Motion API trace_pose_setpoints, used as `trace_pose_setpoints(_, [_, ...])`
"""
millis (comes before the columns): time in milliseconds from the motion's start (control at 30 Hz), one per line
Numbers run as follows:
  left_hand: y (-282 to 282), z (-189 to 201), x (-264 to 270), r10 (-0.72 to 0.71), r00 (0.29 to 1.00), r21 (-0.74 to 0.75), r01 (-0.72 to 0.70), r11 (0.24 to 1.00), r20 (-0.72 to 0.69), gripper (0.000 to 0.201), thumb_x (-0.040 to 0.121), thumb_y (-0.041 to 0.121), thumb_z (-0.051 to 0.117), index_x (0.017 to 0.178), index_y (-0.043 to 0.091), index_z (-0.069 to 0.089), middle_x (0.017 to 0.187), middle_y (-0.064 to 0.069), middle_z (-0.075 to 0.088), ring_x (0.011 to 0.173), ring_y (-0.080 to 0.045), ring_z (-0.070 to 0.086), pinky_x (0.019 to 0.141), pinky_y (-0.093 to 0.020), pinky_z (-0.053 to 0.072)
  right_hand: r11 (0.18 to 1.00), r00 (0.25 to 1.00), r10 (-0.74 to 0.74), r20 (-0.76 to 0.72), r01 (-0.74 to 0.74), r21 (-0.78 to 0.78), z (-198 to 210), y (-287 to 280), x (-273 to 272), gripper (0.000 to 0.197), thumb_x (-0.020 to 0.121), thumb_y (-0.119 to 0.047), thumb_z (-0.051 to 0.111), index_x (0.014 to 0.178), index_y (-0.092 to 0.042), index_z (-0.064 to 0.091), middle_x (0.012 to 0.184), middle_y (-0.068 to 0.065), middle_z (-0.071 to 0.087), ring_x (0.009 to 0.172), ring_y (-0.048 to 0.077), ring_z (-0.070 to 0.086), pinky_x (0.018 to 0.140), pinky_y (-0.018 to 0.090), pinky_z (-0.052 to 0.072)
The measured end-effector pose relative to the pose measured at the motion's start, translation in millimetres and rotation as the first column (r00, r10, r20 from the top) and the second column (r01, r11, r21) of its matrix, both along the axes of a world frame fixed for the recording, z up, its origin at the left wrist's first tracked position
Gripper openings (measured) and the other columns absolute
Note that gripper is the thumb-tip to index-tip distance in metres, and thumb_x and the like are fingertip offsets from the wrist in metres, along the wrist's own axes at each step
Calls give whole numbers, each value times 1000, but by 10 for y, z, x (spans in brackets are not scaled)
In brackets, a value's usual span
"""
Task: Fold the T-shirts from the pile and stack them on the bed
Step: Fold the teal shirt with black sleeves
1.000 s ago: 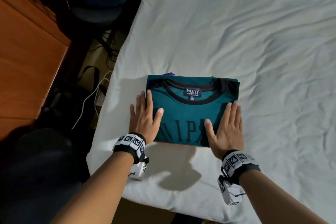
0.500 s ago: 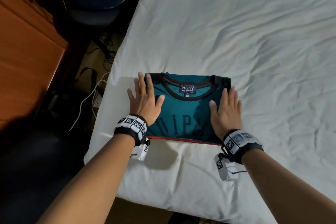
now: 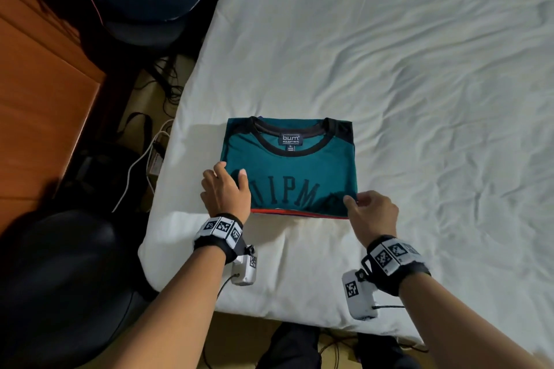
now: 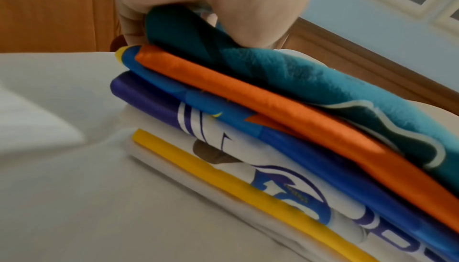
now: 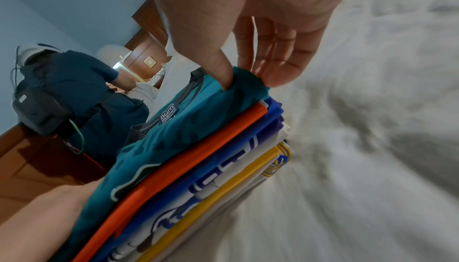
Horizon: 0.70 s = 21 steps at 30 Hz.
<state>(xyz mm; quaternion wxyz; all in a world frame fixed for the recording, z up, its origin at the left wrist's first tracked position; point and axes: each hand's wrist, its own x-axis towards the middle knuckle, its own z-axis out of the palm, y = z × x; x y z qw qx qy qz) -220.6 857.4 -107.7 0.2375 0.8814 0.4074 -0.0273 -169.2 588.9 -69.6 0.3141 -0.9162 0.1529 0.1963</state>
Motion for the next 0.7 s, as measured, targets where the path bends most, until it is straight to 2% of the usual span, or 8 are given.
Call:
trace_pose_setpoints(167, [60,-20,1,-18,1000,-8,18,1000,1,44,102,42,50,133,12,48,130,-18,51,116,-37,50,92,-52,45,979,991,-126,44,117,169,83,18,62,11,95,-22,66,90,-13,67,78,-4,67,78,20,63,64,26,42])
trace_pose_setpoints(300, [75,-18,-12,-66,998,-4,66,998,-10,40,103,41,49,131,12,50,127,-17,52,115,-37,51,92,-52,44,968,967,-193,-165,215,127,45,12,102,11,93,-18,65,103,-13,64,97,8,72,74,18,59,56,21,40])
trace_pose_setpoints(333, [82,-7,-13,-84,996,14,84,996,-19,39,102,41,49,130,12,50,126,-18,52,114,-38,51,92,-52,44,971,957,-204,-205,224,83,33,23,125,18,91,-17,64,108,-15,62,106,10,70,80,21,59,60,24,43])
trace_pose_setpoints(400, [102,26,-2,-143,989,106,146,984,-29,42,101,40,50,131,10,52,126,-19,50,114,-39,50,91,-52,43,983,974,-181,-134,177,-40,50,98,173,40,85,-15,61,124,-17,54,126,13,59,109,30,54,88,39,49])
trace_pose_setpoints(467, [78,68,50,-268,963,212,270,939,-40,52,101,43,46,142,10,47,138,-23,43,126,-42,44,97,-56,41,989,993,-26,115,42,-141,87,277,206,56,89,-22,58,142,-14,41,148,15,42,136,35,35,112,49,31])
trace_pose_setpoints(533, [-20,71,119,-448,886,244,463,852,-117,65,102,52,33,156,15,31,159,-25,25,146,-43,26,112,-63,29,956,929,263,262,-214,-200,50,557,205,62,99,-37,45,155,-17,26,165,13,18,153,31,12,123,47,12])
trace_pose_setpoints(600, [-107,-8,150,-584,782,208,621,755,-216,75,101,61,16,162,17,15,168,-22,3,156,-40,3,120,-66,12,825,820,545,176,-486,-288,-127,781,136,68,104,-54,24,162,-22,9,170,9,-7,156,28,-12,126,47,-4])
trace_pose_setpoints(700, [16,-193,115,-593,759,149,641,753,-270,88,96,70,3,163,14,-1,169,-16,-11,157,-34,-10,122,-66,3,710,754,657,24,-608,-355,-442,766,45,76,100,-68,6,163,-27,-1,168,7,-17,154,27,-21,125,52,-7])
